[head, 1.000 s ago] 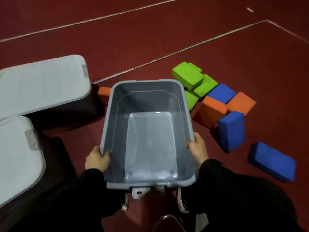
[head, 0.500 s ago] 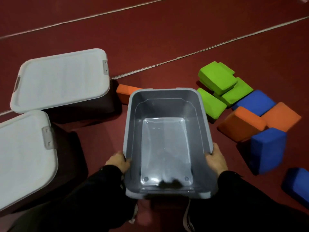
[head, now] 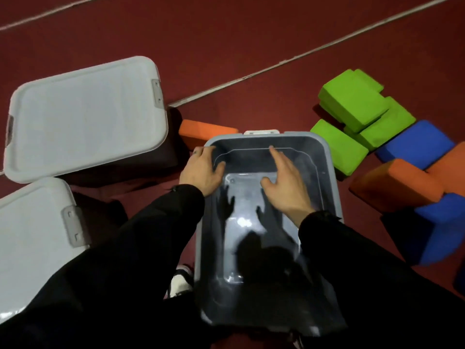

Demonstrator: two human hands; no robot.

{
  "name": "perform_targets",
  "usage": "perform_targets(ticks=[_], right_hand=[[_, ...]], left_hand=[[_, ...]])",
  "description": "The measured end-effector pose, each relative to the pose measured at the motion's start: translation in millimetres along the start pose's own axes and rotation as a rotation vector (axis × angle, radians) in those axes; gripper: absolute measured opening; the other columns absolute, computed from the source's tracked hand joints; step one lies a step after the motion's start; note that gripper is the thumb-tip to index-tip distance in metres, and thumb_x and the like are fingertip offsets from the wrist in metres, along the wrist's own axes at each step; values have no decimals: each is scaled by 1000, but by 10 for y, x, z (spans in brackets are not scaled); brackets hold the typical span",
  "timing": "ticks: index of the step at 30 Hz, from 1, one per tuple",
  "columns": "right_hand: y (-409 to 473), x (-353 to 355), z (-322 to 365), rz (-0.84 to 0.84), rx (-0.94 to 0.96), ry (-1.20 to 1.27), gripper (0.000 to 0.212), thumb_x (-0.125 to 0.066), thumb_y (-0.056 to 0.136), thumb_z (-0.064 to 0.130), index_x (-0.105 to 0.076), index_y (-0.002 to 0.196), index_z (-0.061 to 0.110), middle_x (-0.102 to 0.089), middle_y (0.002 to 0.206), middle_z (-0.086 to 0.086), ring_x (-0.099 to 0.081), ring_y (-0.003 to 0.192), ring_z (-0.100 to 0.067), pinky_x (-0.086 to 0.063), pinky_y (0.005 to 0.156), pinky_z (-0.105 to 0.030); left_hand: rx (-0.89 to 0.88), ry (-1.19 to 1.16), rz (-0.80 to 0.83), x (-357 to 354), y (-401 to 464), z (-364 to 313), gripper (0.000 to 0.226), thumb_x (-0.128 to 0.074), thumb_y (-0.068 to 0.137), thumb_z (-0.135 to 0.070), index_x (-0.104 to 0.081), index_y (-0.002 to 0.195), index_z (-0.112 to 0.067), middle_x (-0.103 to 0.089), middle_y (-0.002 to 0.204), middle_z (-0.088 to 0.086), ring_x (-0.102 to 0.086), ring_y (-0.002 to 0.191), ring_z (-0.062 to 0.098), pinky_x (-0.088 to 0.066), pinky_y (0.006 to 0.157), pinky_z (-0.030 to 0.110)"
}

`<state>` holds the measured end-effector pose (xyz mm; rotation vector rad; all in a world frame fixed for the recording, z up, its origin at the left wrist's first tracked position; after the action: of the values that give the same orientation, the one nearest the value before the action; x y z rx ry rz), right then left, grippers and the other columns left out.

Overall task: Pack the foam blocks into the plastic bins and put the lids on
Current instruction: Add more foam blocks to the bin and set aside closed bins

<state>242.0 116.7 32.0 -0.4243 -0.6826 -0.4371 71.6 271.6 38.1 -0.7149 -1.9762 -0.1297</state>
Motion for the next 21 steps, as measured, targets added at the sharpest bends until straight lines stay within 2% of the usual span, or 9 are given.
perform_targets(ticks=[4, 7, 11, 14, 16, 17, 18, 19, 21], right_hand=[[258, -54, 265, 88, -57, -3, 82, -62, 90, 24, -24, 162, 32, -26, 168, -4, -24, 154, -21, -26, 124, -39], [373, -39, 365, 27, -19, 85, 78, -60, 87, 26, -32, 160, 32, -34, 164, -2, -28, 153, -17, -25, 124, -36], [468, -121, 126, -40, 44, 89, 79, -61, 86, 28, -32, 158, 36, -36, 164, 3, -29, 152, -11, -27, 124, -37], [450, -180, -135, -38, 88, 37, 78, -60, 86, 32, -32, 158, 35, -35, 164, 5, -26, 154, -11, -23, 125, -33], [446, -256, -285, -27, 84, 41, 78, -60, 83, 32, -34, 157, 36, -37, 163, 4, -27, 153, -10, -22, 124, -30], [452, -307, -348, -19, 76, 37, 79, -60, 82, 32, -34, 157, 37, -38, 162, 4, -28, 152, -8, -21, 124, -26], [463, -363, -406, -12, 66, 38, 79, -60, 82, 33, -33, 157, 37, -39, 162, 3, -29, 151, -8, -19, 123, -22], [478, -416, -455, -8, 58, 43, 79, -59, 82, 34, -33, 156, 36, -40, 161, 2, -31, 151, -9, -17, 122, -18], [497, -500, -528, -6, 57, 42, 76, -54, 83, 40, -35, 156, 31, -43, 159, 0, -35, 149, -13, -16, 119, -13]], left_hand=[[-104, 133, 47, 157, 452, 128, 44, -46, 92, -34, -56, 128, -12, -56, 124, 15, -54, 116, 36, -48, 90, 45], [-126, 287, 90, 260, 1023, 285, 42, -55, 93, -26, -56, 133, -13, -55, 130, 12, -52, 120, 34, -50, 89, 47], [-266, 651, 246, 10, 1904, 671, 48, -63, 89, -39, -56, 131, -18, -50, 135, 9, -49, 125, 32, -50, 95, 51], [-291, 799, 350, -427, 2286, 988, 60, -58, 93, -45, -38, 146, -24, -29, 160, 6, -29, 147, 28, -38, 109, 51], [-263, 813, 340, -647, 2382, 1098, 66, -47, 100, -30, -13, 157, -23, -12, 167, 6, -19, 151, 29, -33, 111, 54], [-269, 850, 283, -712, 2403, 1115, 69, -41, 102, -24, -3, 159, -24, -15, 166, 7, -24, 147, 32, -34, 108, 52], [-291, 885, 212, -744, 2409, 1101, 69, -38, 102, -20, 2, 159, -24, -26, 163, 8, -32, 140, 35, -37, 102, 50], [-316, 919, 170, -779, 2399, 1076, 68, -35, 102, -19, 0, 159, -23, -39, 154, 9, -39, 131, 36, -38, 97, 47], [-290, 906, 130, -791, 2347, 1040, 61, -39, 100, -19, -16, 156, -21, -49, 141, 12, -43, 121, 38, -40, 95, 47]])
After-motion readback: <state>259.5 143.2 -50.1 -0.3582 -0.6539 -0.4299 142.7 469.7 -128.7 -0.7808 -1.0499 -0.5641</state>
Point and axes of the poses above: each hand's wrist, its own y-axis towards the middle knuckle, its own x-axis out of the back of the hand, z = x × y, the point moved 2 cm from there along y, towards the middle knuckle
